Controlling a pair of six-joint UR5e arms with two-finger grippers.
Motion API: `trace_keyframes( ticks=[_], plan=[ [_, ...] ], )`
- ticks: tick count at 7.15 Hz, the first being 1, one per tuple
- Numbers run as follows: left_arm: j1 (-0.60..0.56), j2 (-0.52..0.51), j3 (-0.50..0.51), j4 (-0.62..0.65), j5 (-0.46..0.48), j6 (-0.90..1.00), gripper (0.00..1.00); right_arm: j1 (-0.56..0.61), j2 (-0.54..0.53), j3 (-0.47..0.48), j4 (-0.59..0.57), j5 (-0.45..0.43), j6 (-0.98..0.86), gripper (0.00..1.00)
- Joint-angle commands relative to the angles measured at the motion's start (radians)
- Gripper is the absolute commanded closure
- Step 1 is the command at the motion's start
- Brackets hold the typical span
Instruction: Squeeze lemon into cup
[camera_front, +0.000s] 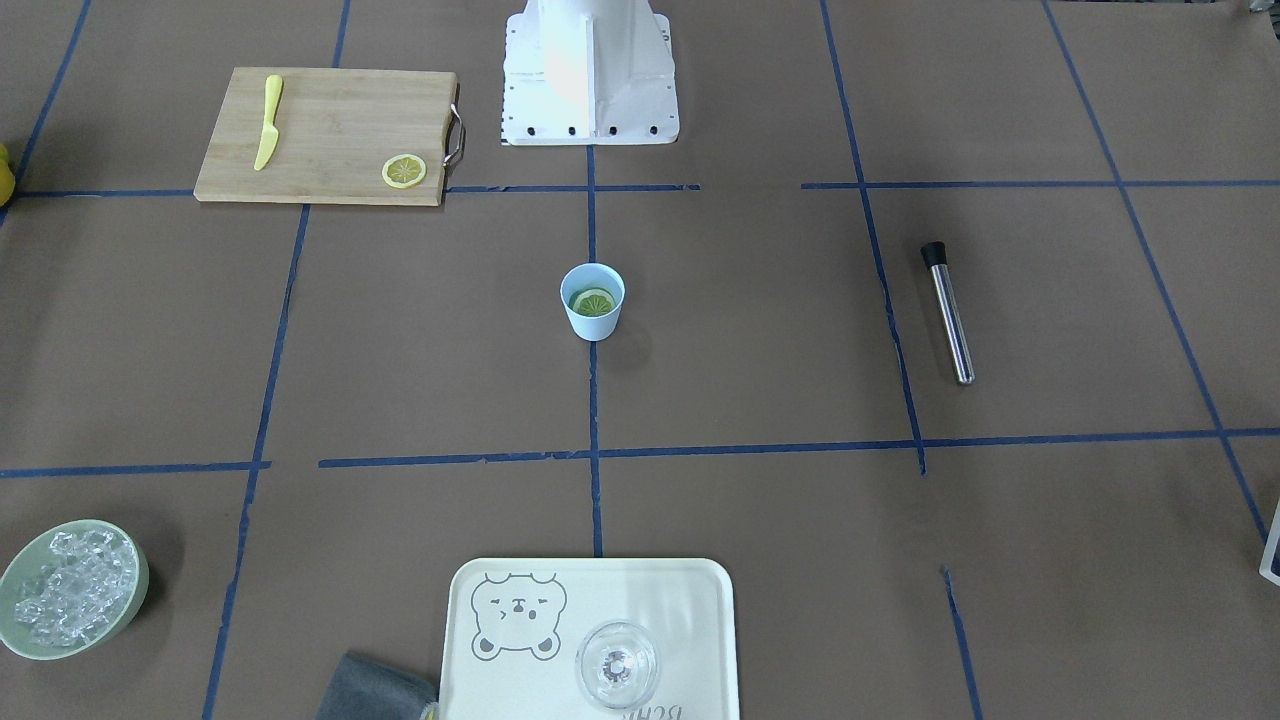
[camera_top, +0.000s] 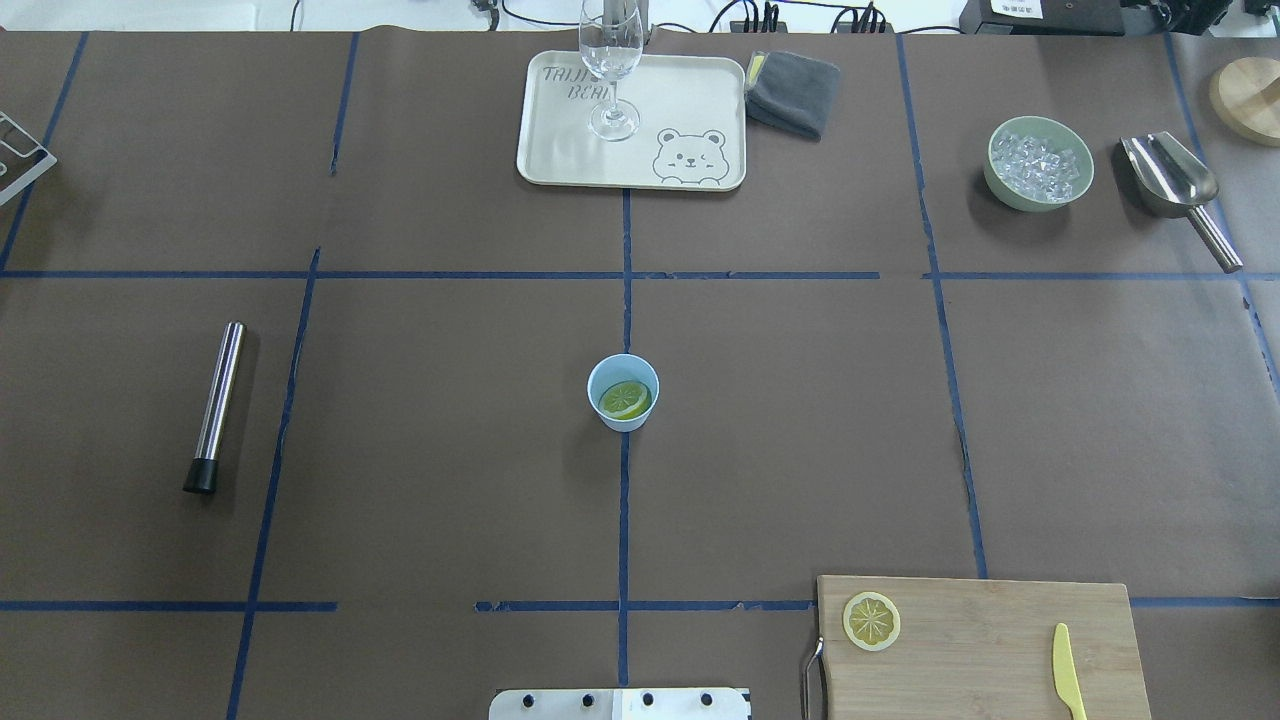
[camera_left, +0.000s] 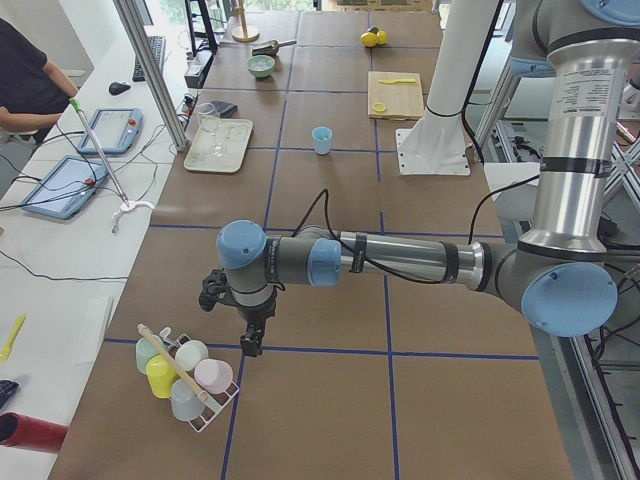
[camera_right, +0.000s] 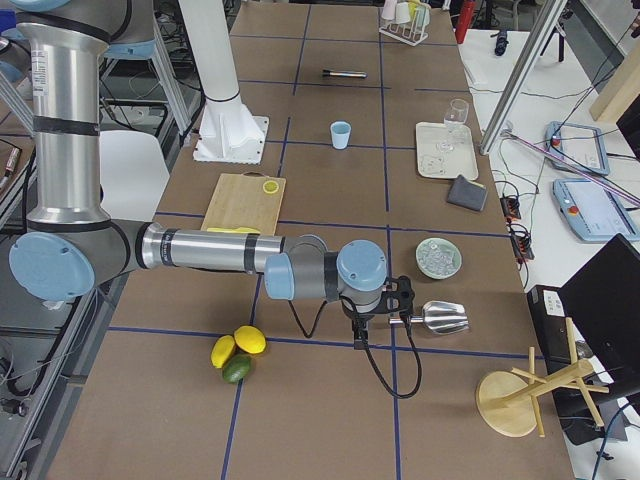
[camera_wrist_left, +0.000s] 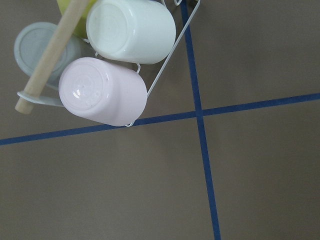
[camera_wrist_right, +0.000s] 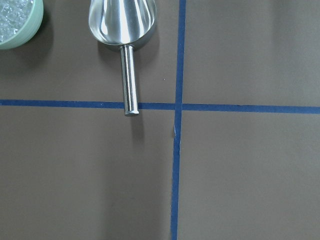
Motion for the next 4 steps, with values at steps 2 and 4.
trace_keyframes(
  ticks=[2,4],
  plan=[
    [0.000,0.000,0.012,-0.005,-0.029,0.006,0.00,0.000,-0.014,-0.003,0.001,-0.001,0.000,0.00],
    [0.000,0.000,0.013,-0.005,-0.035,0.006,0.00,0.000,-0.020,0.003,-0.002,-0.001,0.000,0.00]
  ],
)
